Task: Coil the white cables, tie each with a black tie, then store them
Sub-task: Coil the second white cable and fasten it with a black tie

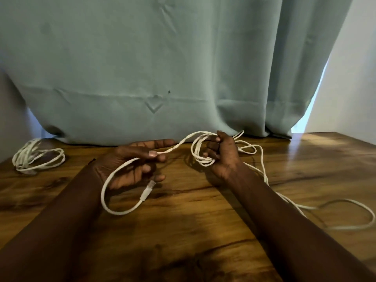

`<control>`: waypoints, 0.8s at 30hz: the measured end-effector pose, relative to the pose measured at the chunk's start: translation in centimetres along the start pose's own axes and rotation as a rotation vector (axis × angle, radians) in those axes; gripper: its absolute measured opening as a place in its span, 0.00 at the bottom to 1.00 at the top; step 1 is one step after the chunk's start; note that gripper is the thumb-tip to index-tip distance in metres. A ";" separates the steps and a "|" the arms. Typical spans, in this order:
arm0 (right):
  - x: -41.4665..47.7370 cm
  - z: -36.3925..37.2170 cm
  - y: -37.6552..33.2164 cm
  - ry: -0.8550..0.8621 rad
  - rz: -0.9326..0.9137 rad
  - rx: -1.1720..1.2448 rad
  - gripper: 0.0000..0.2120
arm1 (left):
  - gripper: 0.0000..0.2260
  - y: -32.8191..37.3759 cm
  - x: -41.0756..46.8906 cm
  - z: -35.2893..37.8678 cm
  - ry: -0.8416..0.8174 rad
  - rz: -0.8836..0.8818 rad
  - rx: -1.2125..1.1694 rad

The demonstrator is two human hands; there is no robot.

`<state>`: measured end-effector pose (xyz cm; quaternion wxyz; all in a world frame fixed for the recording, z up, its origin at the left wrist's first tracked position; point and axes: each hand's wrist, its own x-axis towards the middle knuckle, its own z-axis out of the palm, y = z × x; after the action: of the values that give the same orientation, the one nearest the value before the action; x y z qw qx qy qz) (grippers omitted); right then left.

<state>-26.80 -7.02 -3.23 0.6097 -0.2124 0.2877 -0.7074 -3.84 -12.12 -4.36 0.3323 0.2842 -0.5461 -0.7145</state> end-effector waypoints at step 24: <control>1.5 -1.1 0.4 0.321 -0.353 -0.463 0.21 | 0.10 -1.9 -0.8 6.3 0.305 0.714 1.551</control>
<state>-27.47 -8.40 -4.45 0.3599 -0.2776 0.4919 -0.7426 -8.57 -7.42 -4.65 0.3186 0.3349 -0.8852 0.0524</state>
